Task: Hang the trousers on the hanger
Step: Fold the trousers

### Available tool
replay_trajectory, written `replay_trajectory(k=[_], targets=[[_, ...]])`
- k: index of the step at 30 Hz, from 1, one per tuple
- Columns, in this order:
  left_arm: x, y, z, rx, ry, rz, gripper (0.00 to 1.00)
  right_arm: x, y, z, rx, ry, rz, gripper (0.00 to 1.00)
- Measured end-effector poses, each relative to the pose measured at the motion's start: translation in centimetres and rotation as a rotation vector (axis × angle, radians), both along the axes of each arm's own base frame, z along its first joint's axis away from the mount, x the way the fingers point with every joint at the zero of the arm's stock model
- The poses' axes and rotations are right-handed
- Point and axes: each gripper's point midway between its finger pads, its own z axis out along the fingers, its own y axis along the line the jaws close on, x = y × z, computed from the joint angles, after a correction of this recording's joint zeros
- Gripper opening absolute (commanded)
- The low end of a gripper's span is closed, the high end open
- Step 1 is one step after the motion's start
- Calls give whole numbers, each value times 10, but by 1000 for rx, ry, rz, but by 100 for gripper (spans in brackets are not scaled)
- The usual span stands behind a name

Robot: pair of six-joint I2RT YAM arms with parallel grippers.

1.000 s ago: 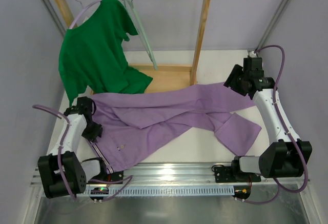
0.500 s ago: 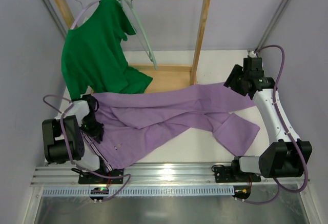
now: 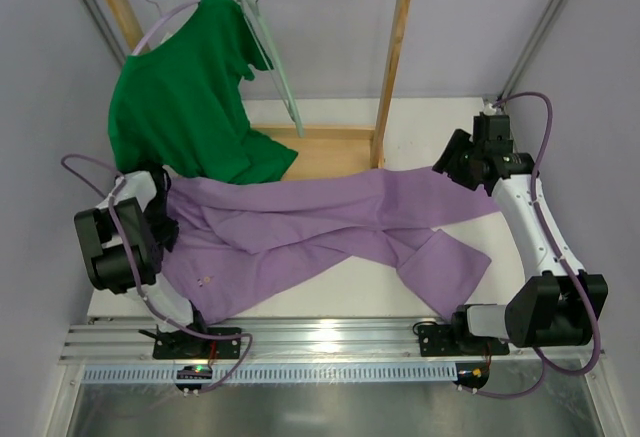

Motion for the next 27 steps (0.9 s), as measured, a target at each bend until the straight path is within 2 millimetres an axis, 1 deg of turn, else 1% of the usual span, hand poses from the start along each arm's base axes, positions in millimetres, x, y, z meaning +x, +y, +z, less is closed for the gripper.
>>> replay_trajectory(k=[2, 4, 6, 7, 8, 9, 10, 11, 13, 14, 15, 16, 17, 19, 22, 25, 27], targets=[[15, 9, 14, 37, -51, -1, 52, -1, 3, -3, 17, 6, 7, 59], [26, 13, 30, 67, -123, 9, 51, -2, 6, -8, 32, 14, 12, 60], [26, 10, 44, 73, -187, 31, 48, -4, 8, -11, 43, 22, 14, 60], [22, 6, 51, 68, -223, 45, 47, -4, 9, -11, 47, 22, 16, 59], [16, -1, 50, 49, -244, 61, 44, -4, 10, -11, 51, 21, 18, 60], [12, -4, 56, 45, -276, 66, 41, -3, 10, -10, 55, 18, 20, 60], [5, -12, 54, 22, -295, 81, 37, -3, 11, -10, 58, 16, 22, 60], [-4, -22, 46, -14, -306, 96, 31, -2, 12, -9, 61, 14, 25, 60], [-27, -41, 27, -77, -281, 121, 25, -2, 13, -9, 66, 12, 29, 59], [-39, -49, 18, -102, -254, 128, 20, -2, 13, -8, 69, 11, 31, 59], [-50, -56, 9, -124, -224, 135, 19, -2, 14, -8, 70, 9, 32, 60], [-57, -61, 4, -136, -207, 141, 15, -1, 14, -8, 71, 8, 34, 60], [-61, -64, 0, -144, -196, 146, 14, -1, 14, -8, 72, 6, 35, 59], [-64, -67, -3, -156, -182, 153, 13, -1, 15, -8, 75, 6, 37, 59], [-60, -64, -10, -156, -139, 158, 8, -1, 15, -8, 75, 6, 37, 59], [-54, -56, -17, -146, -45, 155, 7, -1, 13, -8, 76, 7, 32, 60], [-51, -51, -17, -135, 11, 145, 7, -1, 10, -8, 85, 8, 20, 61]])
